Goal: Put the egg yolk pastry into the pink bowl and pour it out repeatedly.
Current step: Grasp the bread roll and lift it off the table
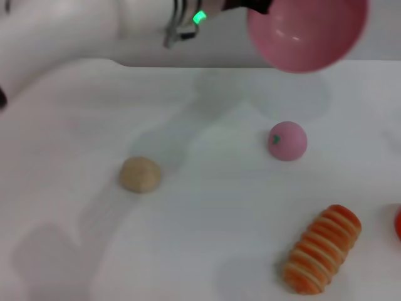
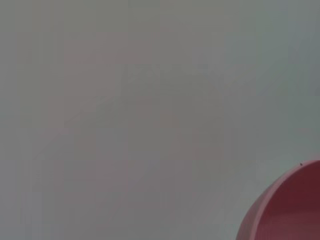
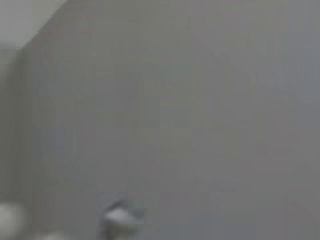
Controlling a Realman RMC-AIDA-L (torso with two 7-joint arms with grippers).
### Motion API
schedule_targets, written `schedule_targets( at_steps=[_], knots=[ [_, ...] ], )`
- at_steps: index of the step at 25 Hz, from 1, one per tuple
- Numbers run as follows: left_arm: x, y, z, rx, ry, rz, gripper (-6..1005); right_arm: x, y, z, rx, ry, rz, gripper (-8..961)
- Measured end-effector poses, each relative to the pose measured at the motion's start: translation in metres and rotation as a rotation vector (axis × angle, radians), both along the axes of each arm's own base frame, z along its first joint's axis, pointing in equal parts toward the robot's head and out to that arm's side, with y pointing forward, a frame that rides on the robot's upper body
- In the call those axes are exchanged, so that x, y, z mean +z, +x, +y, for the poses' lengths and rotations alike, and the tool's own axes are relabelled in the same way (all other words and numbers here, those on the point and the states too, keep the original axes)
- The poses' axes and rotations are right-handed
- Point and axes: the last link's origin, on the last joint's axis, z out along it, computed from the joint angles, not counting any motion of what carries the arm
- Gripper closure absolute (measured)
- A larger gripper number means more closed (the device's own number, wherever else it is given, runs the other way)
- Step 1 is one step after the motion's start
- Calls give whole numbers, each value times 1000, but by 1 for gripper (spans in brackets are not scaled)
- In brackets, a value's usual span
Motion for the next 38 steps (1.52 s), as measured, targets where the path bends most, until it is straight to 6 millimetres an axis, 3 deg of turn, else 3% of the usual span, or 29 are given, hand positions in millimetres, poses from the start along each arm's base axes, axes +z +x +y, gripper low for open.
schedule_targets(
  at_steps=[8,12,16,20,26,33,38],
  knots=[
    [47,-26,26,192,-74,0,930,-24,-74,1,138,-385,-296,399],
    [71,-48,31,269,-79,-1,930,-53,-107,7,119,-606,-556,403],
    [80,-67,29,320,-91,5,930,-89,-126,21,96,-749,-750,408],
    [84,-89,26,375,-96,4,929,-126,-134,39,64,-849,-859,412],
    [103,-119,26,449,-52,-25,929,-181,-131,67,1,-920,-886,418],
    [128,-150,25,520,11,-58,928,-215,-126,84,-66,-841,-904,426],
    [130,-164,21,551,16,-60,928,-235,-120,100,-131,-747,-874,431]
  ],
)
